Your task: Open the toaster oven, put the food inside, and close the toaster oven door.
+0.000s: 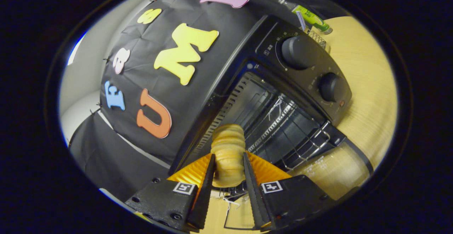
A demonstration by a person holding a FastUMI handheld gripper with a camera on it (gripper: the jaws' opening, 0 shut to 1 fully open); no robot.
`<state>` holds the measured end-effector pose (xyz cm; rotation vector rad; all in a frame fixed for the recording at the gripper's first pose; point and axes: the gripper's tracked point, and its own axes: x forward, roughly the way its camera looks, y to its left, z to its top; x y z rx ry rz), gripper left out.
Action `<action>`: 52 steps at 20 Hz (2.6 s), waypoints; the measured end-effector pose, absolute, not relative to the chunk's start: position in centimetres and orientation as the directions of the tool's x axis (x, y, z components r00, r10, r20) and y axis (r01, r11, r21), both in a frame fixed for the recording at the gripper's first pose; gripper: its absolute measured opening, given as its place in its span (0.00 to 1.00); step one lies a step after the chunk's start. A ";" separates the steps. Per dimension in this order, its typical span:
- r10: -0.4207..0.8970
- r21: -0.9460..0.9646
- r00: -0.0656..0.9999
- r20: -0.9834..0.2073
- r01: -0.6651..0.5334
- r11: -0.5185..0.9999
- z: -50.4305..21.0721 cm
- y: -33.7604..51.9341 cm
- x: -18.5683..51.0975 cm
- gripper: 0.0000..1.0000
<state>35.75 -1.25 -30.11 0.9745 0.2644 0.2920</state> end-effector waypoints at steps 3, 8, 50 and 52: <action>0.326 0.820 0.941 -0.095 -0.111 0.562 -30.9 -1.8 38.9 0.54; 0.302 0.801 0.951 -0.066 -0.130 0.585 -30.7 -2.0 40.7 0.55; 0.044 -0.092 0.896 -0.442 -0.094 0.991 -35.9 -1.9 16.9 1.00; 0.040 -0.112 0.880 -0.473 -0.105 0.988 -38.0 -1.9 16.8 1.00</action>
